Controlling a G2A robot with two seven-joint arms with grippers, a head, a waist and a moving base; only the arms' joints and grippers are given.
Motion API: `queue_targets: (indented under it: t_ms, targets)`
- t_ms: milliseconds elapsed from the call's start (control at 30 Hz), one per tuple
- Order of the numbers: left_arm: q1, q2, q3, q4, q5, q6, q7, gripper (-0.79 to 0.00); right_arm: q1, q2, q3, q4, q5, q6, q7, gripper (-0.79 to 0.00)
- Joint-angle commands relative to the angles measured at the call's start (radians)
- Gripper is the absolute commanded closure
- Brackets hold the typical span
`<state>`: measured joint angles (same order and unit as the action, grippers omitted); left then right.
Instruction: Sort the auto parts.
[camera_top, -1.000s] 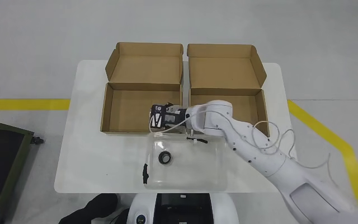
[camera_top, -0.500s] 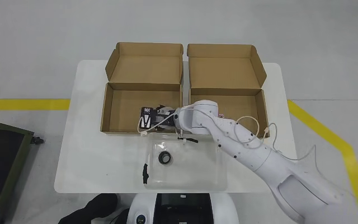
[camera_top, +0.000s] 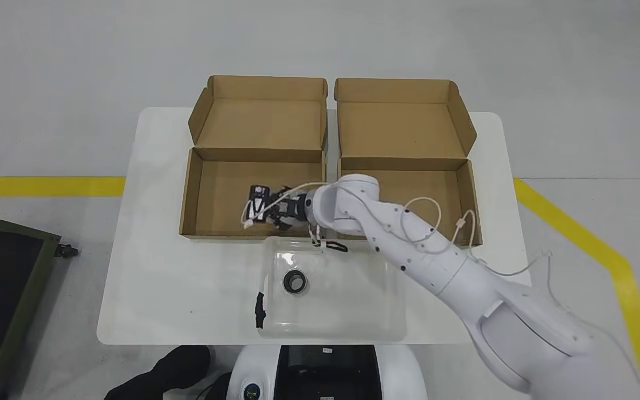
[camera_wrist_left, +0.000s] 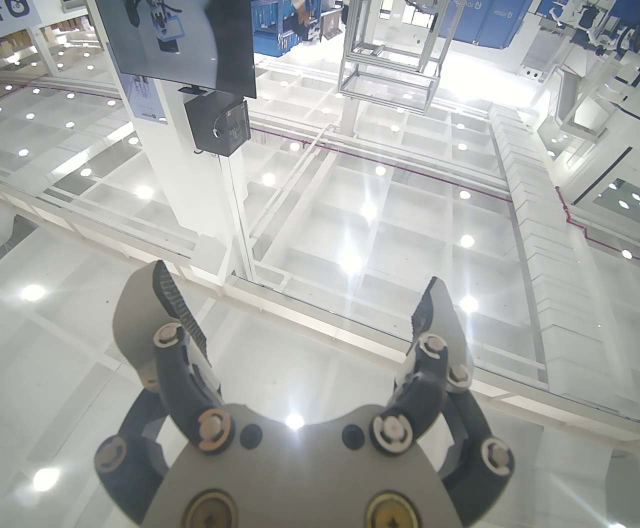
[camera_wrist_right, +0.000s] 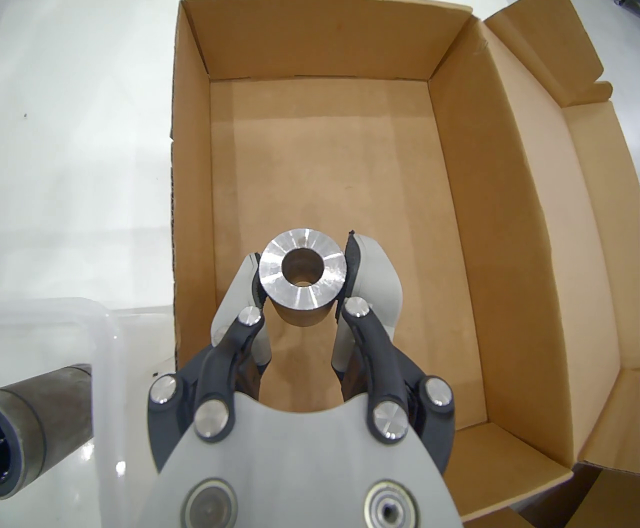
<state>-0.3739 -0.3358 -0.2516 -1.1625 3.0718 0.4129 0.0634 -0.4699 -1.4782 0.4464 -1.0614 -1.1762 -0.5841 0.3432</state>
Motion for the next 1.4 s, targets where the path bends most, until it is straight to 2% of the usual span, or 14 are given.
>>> queue_targets:
  t_ms: [0, 67, 267, 333, 433, 467, 500, 667, 933, 1367]
  targets:
    - [0.000, 0.000, 0.000, 0.000, 0.000, 0.000, 0.000, -0.785, 0.001, -0.006, 0.001, 0.014, -0.001, -0.002, 0.001, -0.092]
    - [0.000, 0.000, 0.000, 0.000, 0.000, 0.000, 0.000, -0.785, 0.000, -0.011, 0.002, 0.030, -0.002, -0.003, -0.001, -0.175]
    - [0.000, 0.000, 0.000, 0.000, 0.000, 0.000, 0.000, -0.785, -0.007, -0.025, 0.007, 0.063, -0.012, -0.004, -0.006, -0.256]
    - [0.000, 0.000, 0.000, 0.000, 0.000, 0.000, 0.000, -0.785, -0.008, -0.028, 0.012, 0.069, -0.016, -0.004, -0.006, -0.329]
    - [0.000, 0.000, 0.000, 0.000, 0.000, 0.000, 0.000, -0.785, -0.010, -0.030, 0.021, 0.071, -0.022, -0.008, -0.002, -0.388]
    - [0.000, 0.000, 0.000, 0.000, 0.000, 0.000, 0.000, -0.785, -0.010, -0.030, 0.025, 0.070, -0.026, -0.009, -0.001, -0.471]
    - [0.000, 0.000, 0.000, 0.000, 0.000, 0.000, 0.000, -0.785, -0.011, -0.030, 0.029, 0.067, -0.027, -0.011, 0.000, -0.480]
    - [0.000, 0.000, 0.000, 0.000, 0.000, 0.000, 0.000, -0.785, -0.021, -0.023, 0.062, 0.015, -0.030, -0.015, -0.008, -0.480]
    - [0.000, 0.000, 0.000, 0.000, 0.000, 0.000, 0.000, -0.785, -0.060, 0.012, 0.150, -0.170, -0.041, -0.048, 0.053, -0.468]
    - [0.000, 0.000, 0.000, 0.000, 0.000, 0.000, 0.000, -0.785, -0.253, 0.097, 0.320, -0.569, -0.025, -0.163, 0.250, -0.456]
